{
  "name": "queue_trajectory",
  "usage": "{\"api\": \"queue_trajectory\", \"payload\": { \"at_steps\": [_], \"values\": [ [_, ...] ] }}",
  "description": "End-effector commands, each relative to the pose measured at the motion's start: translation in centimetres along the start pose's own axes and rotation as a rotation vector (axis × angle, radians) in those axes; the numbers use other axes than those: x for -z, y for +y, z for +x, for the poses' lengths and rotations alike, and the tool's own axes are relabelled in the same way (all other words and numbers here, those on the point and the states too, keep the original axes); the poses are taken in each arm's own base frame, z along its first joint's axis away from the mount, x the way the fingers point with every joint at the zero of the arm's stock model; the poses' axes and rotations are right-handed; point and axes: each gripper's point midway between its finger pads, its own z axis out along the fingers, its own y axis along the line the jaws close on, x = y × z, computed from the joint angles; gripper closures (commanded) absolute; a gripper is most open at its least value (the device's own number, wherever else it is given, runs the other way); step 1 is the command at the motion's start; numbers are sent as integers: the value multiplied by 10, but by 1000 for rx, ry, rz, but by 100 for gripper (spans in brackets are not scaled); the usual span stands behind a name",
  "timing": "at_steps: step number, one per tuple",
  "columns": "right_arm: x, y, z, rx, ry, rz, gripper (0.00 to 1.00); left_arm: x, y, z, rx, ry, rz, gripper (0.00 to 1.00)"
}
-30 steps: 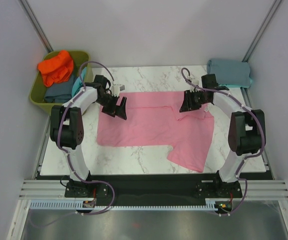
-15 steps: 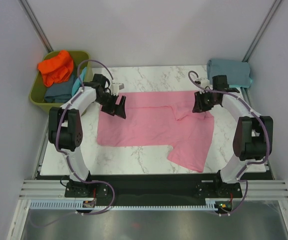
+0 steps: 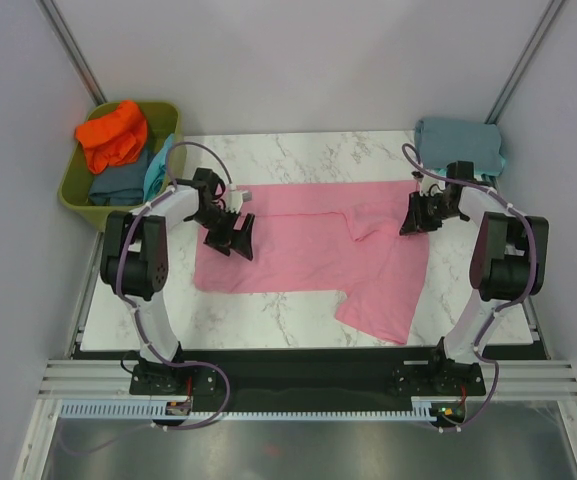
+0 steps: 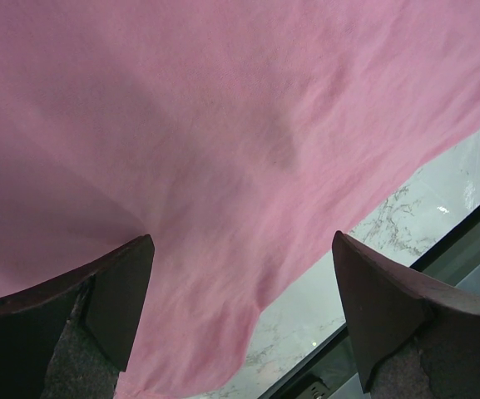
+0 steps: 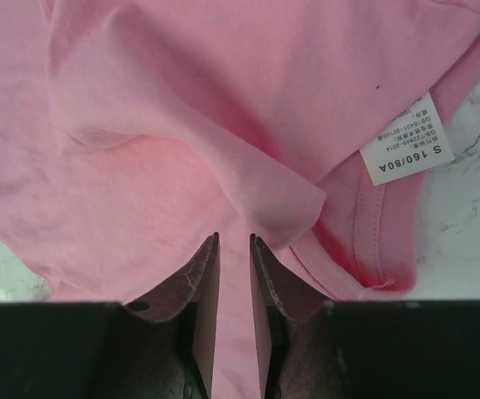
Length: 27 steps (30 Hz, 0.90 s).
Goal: Fold and stack the t-shirts
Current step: Fold the tshirt
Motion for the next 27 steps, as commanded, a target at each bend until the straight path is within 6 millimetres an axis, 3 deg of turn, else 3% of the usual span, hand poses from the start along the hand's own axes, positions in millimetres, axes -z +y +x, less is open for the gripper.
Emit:
{"api": "queue_trajectory", "payload": {
  "at_steps": [1,14,24,27],
  "values": [
    [2,1,-15,26,-32,-33,71,-7,-4,0,-13,12,25,5],
    [5,-15,-6,13,-1,-5,70,-16,-9,-7,-37,26,32,5],
    [-11,-23,6,-24,43,-12,70,-18,-7,-13,-73,19,40,8],
    [-11,-22,5,-30,44,-18,80,-17,-7,-12,-71,17,41,8]
  ]
}}
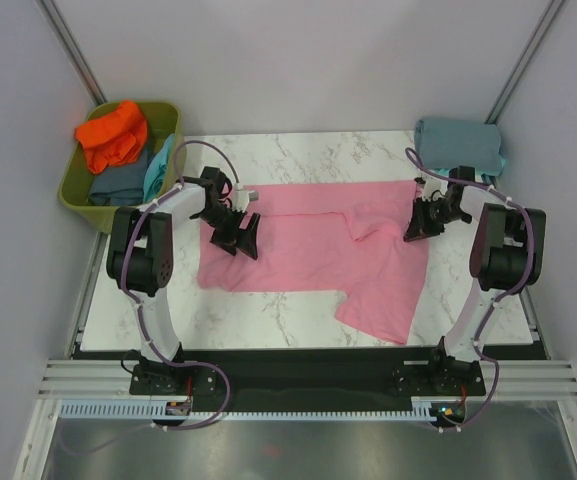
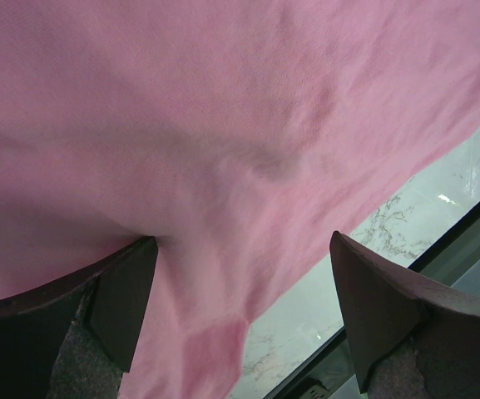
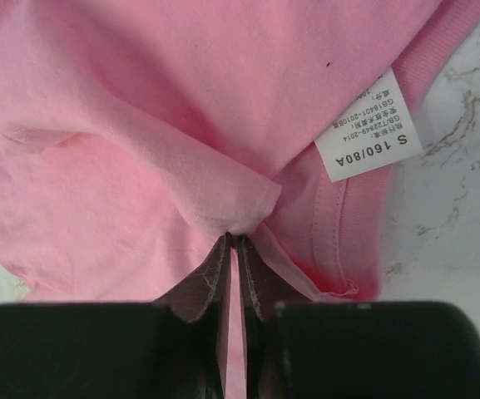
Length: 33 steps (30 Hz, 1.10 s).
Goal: Fold and stack the t-shirts
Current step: Fold the tshirt
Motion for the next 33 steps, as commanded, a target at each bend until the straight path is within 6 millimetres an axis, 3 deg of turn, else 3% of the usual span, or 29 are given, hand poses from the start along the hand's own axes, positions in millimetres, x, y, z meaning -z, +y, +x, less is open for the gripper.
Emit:
{"api": "queue_trajectory", "payload": {
  "at_steps": [1,6,14,31,32,33],
  "values": [
    [5,1,-13,25,-27,-5,88,-4,0,-5,-49,-9,17,8],
    [18,7,-20,37,-46,-2,99,-5,-1,-4,-48,-9,20,8],
    [50,31,-28,66,-73,-19,100,-5,-3,-10,-43,-29,39,8],
    [69,59,19,46,2,-57,100,2,-14,-20,-48,-73,74,8],
    [69,59,19,44,1,-58,99,3,-14,-21,-47,-75,71,8],
    [70,59,17,43,-4,-59,92,3,-14,-21,-47,-77,71,8]
  ]
}}
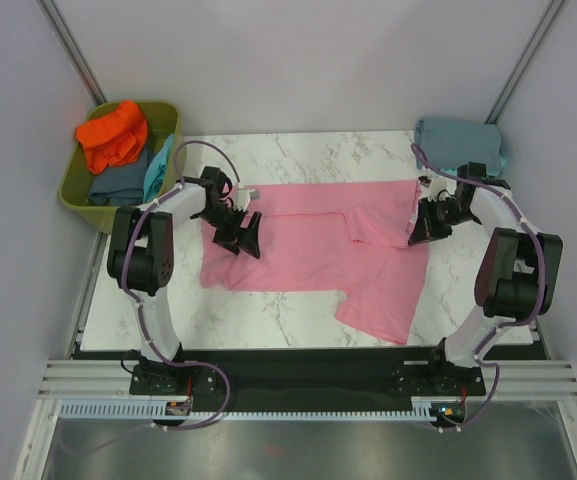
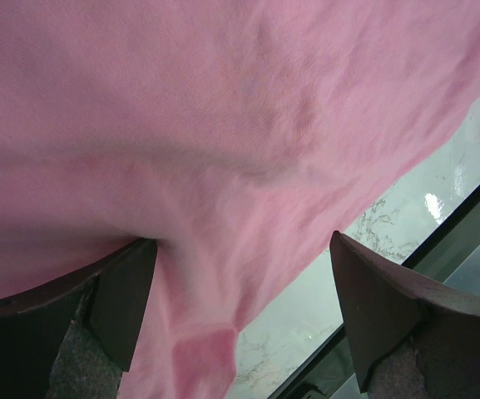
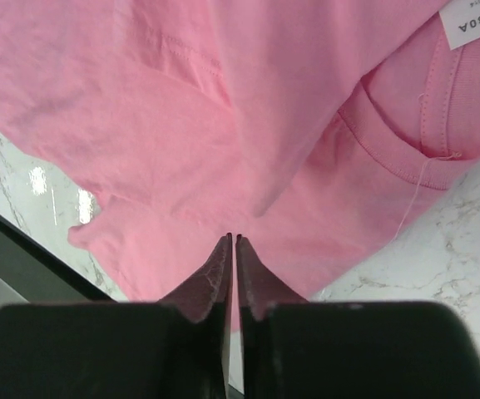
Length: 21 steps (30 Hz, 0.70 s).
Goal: Fold and stack the t-shirts
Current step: Fold the tshirt
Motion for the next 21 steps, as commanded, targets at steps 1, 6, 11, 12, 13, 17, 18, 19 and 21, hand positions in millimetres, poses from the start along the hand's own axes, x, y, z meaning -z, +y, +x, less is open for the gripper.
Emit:
{"api": "queue_trajectory", "payload": {
  "at_steps": [1,6,11,12,13,17,18,19,21],
  "values": [
    [10,11,-7,33,-34,-29,86,6,-8,-16,-43,-57,26,8],
    [22,15,-27,78,-75,-23,59,15,-11,-16,-53,-76,12,8],
    [12,19,-45,200,-87,47,60,25,-17,-13,-63,-96,6,8],
    [7,22,-46,229,-83,53,62,25,-18,-10,-61,-94,7,8],
    [-4,32,-47,292,-71,46,63,24,-18,-5,-54,-88,8,8],
    [-29,56,-54,409,-53,45,67,23,-19,9,-38,-69,13,8],
    [-34,62,-55,421,-51,33,67,23,-20,12,-37,-68,13,8],
    [-42,69,-60,441,-54,21,68,21,-21,17,-30,-59,15,8],
    [-50,77,-63,451,-51,7,69,25,-22,20,-31,-65,13,8]
  ]
}}
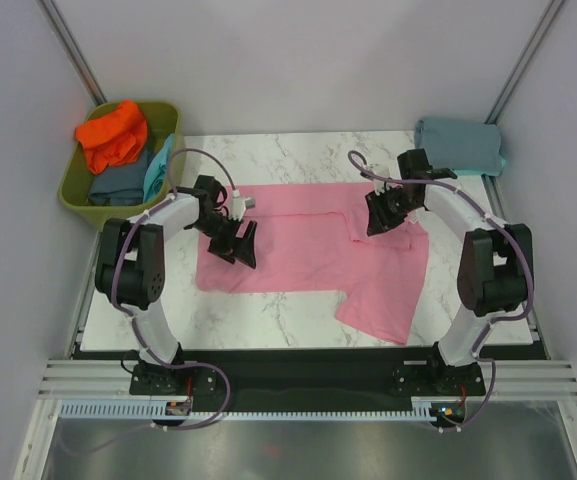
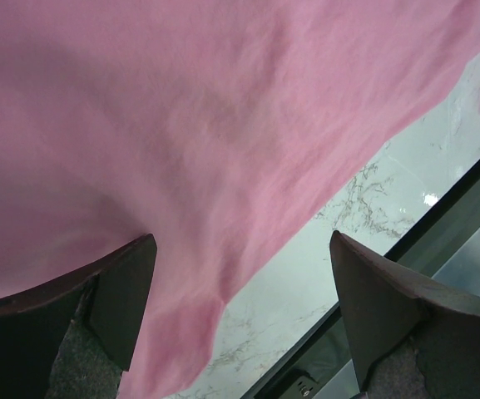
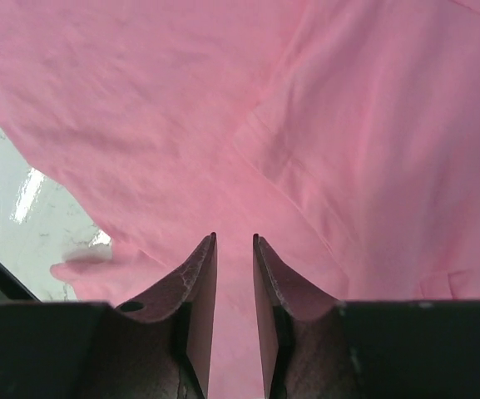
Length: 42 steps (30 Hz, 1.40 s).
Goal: Fold and stack the t-shirts
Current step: Fold the tshirt
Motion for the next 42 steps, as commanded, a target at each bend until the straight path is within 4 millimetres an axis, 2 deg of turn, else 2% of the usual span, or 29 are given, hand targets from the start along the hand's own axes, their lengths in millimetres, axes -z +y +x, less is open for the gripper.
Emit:
{"api": "queue_trajectory", "payload": {
  "at_steps": [1,5,13,14,19,24,27,32,37,39,40,42],
  "values": [
    [-15,-3,-30,78,-52,16,69,13,-12,1,-24,-45,19,8],
    [-29,-1,-35,84,-39,-3,71,16,-14,6,-23,-51,17,8],
    [-58,1,-31,94,12,-22,71,23,-19,9,-34,-69,12,8],
    [-60,2,-32,98,12,-24,71,28,-7,32,-64,27,-59,7],
    [-72,13,-38,124,21,-41,71,29,-2,40,-61,44,-82,6],
    [-79,16,-38,139,39,-37,70,25,2,41,-42,53,-78,6],
    [-80,11,-37,140,47,-20,68,22,5,42,-32,64,-76,6],
    [-88,-2,-21,130,111,31,66,20,5,43,-24,67,-67,6],
    [-91,-3,-10,119,144,32,65,19,8,43,-21,70,-67,6],
    [-91,-3,-9,117,147,32,69,19,7,43,-16,68,-61,6],
    [-90,-3,-10,117,144,37,76,19,7,42,-11,67,-60,6],
    [-89,-3,-12,122,139,42,78,19,7,40,-11,61,-57,6]
  ]
}}
